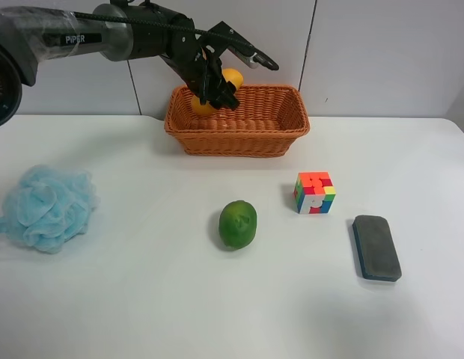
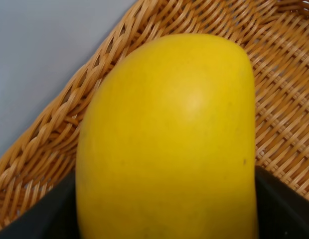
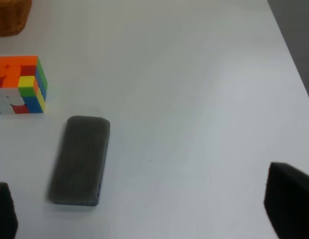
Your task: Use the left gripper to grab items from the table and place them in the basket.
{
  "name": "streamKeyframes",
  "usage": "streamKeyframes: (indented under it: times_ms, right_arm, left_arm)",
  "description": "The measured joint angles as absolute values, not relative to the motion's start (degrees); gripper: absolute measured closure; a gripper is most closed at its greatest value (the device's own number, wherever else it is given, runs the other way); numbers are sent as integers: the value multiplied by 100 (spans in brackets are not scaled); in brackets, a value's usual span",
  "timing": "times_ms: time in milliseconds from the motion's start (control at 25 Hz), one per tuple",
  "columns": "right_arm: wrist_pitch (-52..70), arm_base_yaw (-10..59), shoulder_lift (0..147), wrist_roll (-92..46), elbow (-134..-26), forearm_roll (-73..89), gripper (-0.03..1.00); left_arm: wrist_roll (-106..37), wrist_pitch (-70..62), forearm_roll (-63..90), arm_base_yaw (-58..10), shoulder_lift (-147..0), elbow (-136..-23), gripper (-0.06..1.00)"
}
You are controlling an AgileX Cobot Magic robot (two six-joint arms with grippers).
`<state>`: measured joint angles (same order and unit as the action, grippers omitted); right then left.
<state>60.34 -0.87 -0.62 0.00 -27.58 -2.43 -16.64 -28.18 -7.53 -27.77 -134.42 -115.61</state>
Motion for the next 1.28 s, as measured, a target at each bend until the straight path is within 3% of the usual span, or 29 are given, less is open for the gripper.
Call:
streamKeyframes:
  times_ms: [80, 160, 280, 680, 1040, 1280]
  right_arm:
    - [6034, -87, -62, 0, -2758, -243, -3]
    - [6034, -87, -62, 0, -2758, -243, -3]
    - [6034, -87, -62, 0, -2758, -243, -3]
    - [6034, -87, -62, 0, -2758, -243, -3]
    - [6034, -87, -62, 0, -2758, -243, -3]
    - [6034, -87, -62, 0, -2758, -243, -3]
  left_arm:
    - [-1664, -2830, -751, -2777, -13442, -11561, 29]
    - [-1664, -2813, -751, -2777, -13442, -11573, 9]
    - [-1664, -2793, -746, -2777, -13442, -11579, -2]
    - [-1664, -3078, -680, -2777, -13416, -11579, -5]
    - [-1364, -6559, -660, -2752, -12146, -11579, -5]
    - [-535, -6887, -585, -2515, -10759, -11354, -5]
